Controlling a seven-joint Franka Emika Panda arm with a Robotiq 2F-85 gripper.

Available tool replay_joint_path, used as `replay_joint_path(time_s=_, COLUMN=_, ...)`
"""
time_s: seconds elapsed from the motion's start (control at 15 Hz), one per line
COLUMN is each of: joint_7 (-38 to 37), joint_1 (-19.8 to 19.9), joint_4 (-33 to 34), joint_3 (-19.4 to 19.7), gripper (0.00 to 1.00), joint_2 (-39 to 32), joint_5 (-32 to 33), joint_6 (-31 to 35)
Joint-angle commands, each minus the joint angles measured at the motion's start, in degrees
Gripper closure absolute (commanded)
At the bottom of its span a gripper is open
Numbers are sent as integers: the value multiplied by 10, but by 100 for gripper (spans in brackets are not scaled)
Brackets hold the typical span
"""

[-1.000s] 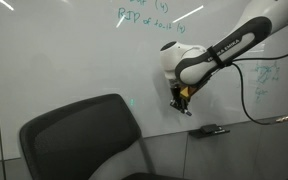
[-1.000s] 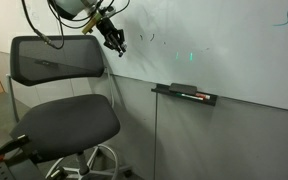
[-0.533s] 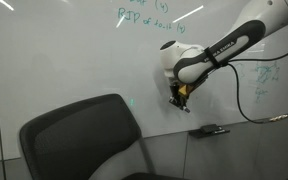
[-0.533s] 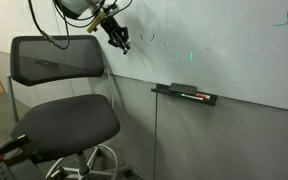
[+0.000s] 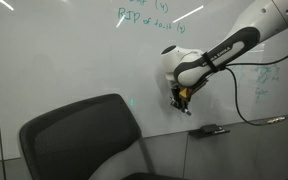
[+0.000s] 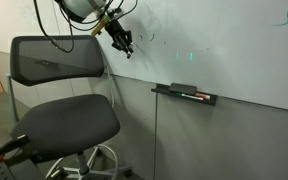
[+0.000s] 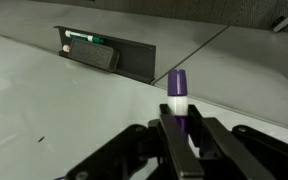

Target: Get the marker from the chair, use it to draw on the white board and then put it back

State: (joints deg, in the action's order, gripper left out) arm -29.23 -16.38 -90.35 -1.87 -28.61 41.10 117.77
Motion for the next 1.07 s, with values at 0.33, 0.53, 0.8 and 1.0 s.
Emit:
replay_joint_path(time_s=0.33, joint_7=8, joint_1=17, joint_4=11, joint_3=14, gripper=90, joint_2=-5, joint_5=-35, joint_6=6)
replay_joint_path(time_s=0.53, joint_7=6, joint_1=24, joint_4=11, joint_3=21, gripper=90, joint_2=-5, joint_5=-44, joint_6=7)
replay_joint_path(time_s=0.8, joint_7=2, joint_1=33, joint_4=10, joint_3=31, gripper=90, joint_2=-4, joint_5=-55, joint_6=9)
replay_joint_path(time_s=1.0, joint_7=-1, joint_1=39, joint_4=10, joint_3=39, gripper=90, joint_2=-3, joint_5=-60, joint_6=10)
